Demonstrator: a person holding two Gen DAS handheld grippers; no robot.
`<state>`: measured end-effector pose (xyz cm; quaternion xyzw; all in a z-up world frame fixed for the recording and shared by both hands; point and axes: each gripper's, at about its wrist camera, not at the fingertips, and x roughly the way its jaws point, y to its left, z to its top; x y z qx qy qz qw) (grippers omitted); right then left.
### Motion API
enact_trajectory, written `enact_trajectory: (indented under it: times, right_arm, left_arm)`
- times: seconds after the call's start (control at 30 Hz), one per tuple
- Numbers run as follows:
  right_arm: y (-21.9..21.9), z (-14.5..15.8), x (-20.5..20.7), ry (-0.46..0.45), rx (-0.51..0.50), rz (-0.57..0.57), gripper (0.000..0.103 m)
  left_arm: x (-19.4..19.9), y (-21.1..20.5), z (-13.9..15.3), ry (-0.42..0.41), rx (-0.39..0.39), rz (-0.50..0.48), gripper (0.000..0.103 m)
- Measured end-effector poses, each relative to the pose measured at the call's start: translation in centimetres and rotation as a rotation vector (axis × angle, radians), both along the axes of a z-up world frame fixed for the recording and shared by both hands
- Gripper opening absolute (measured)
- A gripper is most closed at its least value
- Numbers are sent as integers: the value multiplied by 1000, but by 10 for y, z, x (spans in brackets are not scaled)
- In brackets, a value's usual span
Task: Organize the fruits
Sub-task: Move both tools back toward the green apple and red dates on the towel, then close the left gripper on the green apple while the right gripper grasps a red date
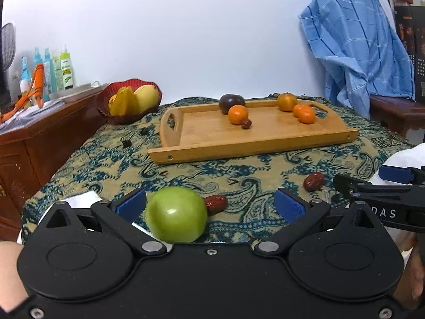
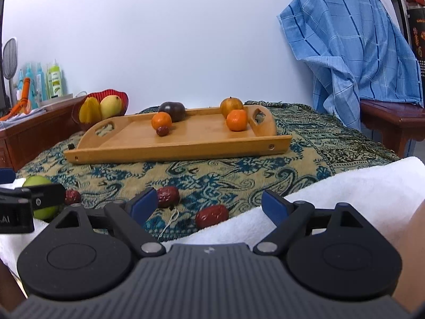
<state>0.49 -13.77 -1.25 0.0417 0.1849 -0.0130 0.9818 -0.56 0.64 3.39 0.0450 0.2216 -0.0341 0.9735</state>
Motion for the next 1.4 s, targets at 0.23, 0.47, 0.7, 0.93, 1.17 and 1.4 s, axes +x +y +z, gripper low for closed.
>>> enact_trajectory:
  times: [0.23, 0.47, 0.7, 0.93, 1.17, 1.4]
  right_arm:
    - [14, -6, 3, 12, -68, 28, 84]
    - [22, -12, 9, 58, -137, 17, 54]
    - [25, -16, 9, 71, -177, 16, 53]
    - [25, -17, 10, 72, -173, 14, 52]
    - [24, -18, 13, 73, -163, 6, 49]
    - [19, -17, 15, 73, -149, -14, 34]
  left_arm:
    - [12, 14, -10, 28, -56, 52, 103]
    - [27, 25, -29, 117, -106, 89, 74]
    - [32, 26, -36, 130, -93, 101, 65]
    - [37, 26, -38, 135, -90, 112, 62]
    - [38, 27, -37, 135, -85, 112, 53]
    - [38, 26, -36, 133, -71, 106, 52]
